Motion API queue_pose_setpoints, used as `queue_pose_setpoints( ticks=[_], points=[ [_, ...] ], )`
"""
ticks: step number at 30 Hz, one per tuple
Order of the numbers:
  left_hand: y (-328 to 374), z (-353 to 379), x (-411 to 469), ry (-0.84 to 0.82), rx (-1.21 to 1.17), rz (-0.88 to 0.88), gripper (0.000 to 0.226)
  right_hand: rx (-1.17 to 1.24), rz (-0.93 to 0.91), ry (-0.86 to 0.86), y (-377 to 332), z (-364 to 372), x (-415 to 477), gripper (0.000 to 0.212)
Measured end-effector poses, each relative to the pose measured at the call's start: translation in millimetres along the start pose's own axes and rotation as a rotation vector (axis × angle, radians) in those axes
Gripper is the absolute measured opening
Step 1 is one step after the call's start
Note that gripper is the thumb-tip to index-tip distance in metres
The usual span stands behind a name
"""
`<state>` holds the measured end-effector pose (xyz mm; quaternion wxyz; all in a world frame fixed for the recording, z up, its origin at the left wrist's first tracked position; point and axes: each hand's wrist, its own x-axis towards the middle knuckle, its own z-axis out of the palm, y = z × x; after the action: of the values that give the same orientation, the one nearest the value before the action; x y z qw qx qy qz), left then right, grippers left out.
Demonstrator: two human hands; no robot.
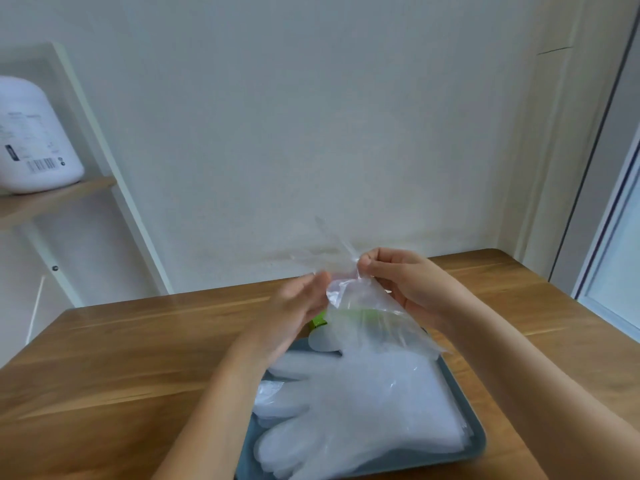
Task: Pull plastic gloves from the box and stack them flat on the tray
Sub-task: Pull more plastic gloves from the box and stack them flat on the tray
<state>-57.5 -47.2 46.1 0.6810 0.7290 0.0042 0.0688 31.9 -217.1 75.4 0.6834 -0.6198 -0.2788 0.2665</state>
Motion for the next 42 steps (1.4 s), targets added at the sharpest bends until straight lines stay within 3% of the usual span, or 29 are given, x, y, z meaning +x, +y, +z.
queue_pose_setpoints(
  ticks=[5,7,10,13,15,17,19,24,27,29,32,36,39,42],
  points=[
    [-6.0,23.7,-24.4,0.194,-0.057,-0.009,0.022,-0.119,0.078,0.003,2.6,7.1,-26.6,0.036],
    [-2.2,26.5,-31.0,0.281,-0.104,0.004,0.014,-0.014,0.145,-0.021,5.0,8.5,-38.4,0.045],
    [-1.9,19.6,-39.6,0.392,-0.203,-0.012,0.023,0.229,0.156,-0.165,15.5,4.4,-59.4,0.048],
    [-5.6,11.1,-48.0,0.405,-0.140,-0.038,0.027,0.213,0.130,-0.190,33.3,-2.4,-65.8,0.084],
    [-8.1,7.6,-52.5,0.410,-0.102,-0.055,0.036,0.187,0.121,-0.168,37.7,0.8,-69.0,0.096],
    [-8.7,7.9,-56.1,0.390,-0.097,-0.057,0.039,0.129,0.102,-0.155,38.3,8.3,-74.5,0.087],
    [-7.5,9.2,-61.5,0.385,-0.093,-0.063,0.035,0.026,0.076,-0.098,37.3,20.8,-80.1,0.065],
    [-3.1,8.2,-73.9,0.382,-0.040,-0.093,0.033,-0.054,-0.025,0.180,37.8,36.0,-77.0,0.011],
    [-8.1,4.7,-81.1,0.431,0.168,-0.124,0.031,-0.345,-0.019,0.269,42.0,22.3,-72.4,0.014],
    [-14.6,3.3,-85.2,0.440,0.341,-0.137,0.029,-0.636,-0.004,0.281,48.7,12.5,-70.4,0.023],
    [-23.6,3.0,-92.4,0.426,0.518,-0.189,0.026,-0.891,0.097,0.276,58.4,-0.5,-66.7,0.027],
    [-28.4,5.6,-100.1,0.375,0.776,-0.329,0.022,-1.082,0.178,0.240,67.3,-14.0,-60.6,0.024],
    [-21.0,8.1,-105.6,0.321,1.190,-0.429,0.018,-1.142,0.183,0.217,69.9,-17.2,-58.2,0.018],
    [-9.3,14.1,-107.9,0.444,1.307,-0.257,0.022,-1.145,0.182,0.216,70.9,-19.7,-56.1,0.023]
  ],
)
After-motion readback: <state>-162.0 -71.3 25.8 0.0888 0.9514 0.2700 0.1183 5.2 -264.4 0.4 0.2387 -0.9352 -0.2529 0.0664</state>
